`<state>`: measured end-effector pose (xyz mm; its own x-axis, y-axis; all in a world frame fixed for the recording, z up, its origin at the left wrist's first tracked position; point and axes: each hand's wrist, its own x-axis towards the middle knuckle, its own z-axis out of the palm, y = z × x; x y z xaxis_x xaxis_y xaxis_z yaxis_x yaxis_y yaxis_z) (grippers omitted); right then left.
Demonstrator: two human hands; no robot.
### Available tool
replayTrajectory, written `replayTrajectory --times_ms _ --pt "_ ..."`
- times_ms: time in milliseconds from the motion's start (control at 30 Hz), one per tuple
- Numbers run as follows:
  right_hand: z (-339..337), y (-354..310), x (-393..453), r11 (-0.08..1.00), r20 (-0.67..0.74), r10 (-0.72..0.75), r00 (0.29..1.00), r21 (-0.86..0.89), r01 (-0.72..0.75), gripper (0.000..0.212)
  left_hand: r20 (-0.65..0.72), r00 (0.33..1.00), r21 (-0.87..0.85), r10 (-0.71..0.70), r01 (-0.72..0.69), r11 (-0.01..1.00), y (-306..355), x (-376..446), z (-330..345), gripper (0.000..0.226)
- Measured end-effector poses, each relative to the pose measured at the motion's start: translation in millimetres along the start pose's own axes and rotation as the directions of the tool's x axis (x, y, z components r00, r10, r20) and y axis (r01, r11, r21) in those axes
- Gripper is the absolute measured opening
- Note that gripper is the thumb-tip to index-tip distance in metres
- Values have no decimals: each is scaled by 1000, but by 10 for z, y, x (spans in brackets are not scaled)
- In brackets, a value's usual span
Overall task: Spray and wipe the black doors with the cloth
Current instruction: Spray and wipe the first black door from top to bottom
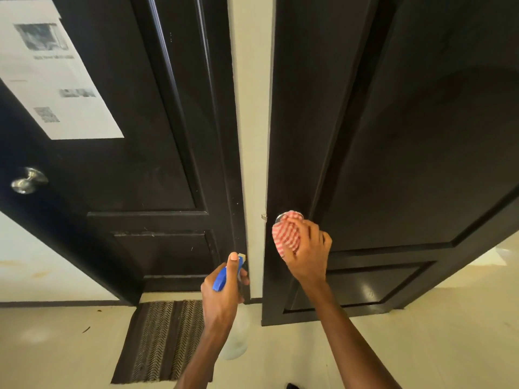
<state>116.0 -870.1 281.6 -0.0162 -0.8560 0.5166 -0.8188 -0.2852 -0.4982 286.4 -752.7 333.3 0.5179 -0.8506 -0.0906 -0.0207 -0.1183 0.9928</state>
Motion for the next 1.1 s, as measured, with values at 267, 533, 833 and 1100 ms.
replayTrajectory --times_ms 267,533,833,1100 --pt "73 -76 18 959 60 -209 976 -183 217 81 5 1000 14 -8 8 1000 -18 33 -46 48" --pt "-51 0 115 767 268 -528 806 -256 588 54 71 997 1 -16 16 1000 82 82 137 45" --pt "-19 61 86 982 22 -177 984 -59 178 58 77 997 1 -20 20 1000 99 63 201 47" --pt "142 -83 90 967 -106 -225 969 -150 208 42 64 998 1 5 -5 1000 62 57 67 45"
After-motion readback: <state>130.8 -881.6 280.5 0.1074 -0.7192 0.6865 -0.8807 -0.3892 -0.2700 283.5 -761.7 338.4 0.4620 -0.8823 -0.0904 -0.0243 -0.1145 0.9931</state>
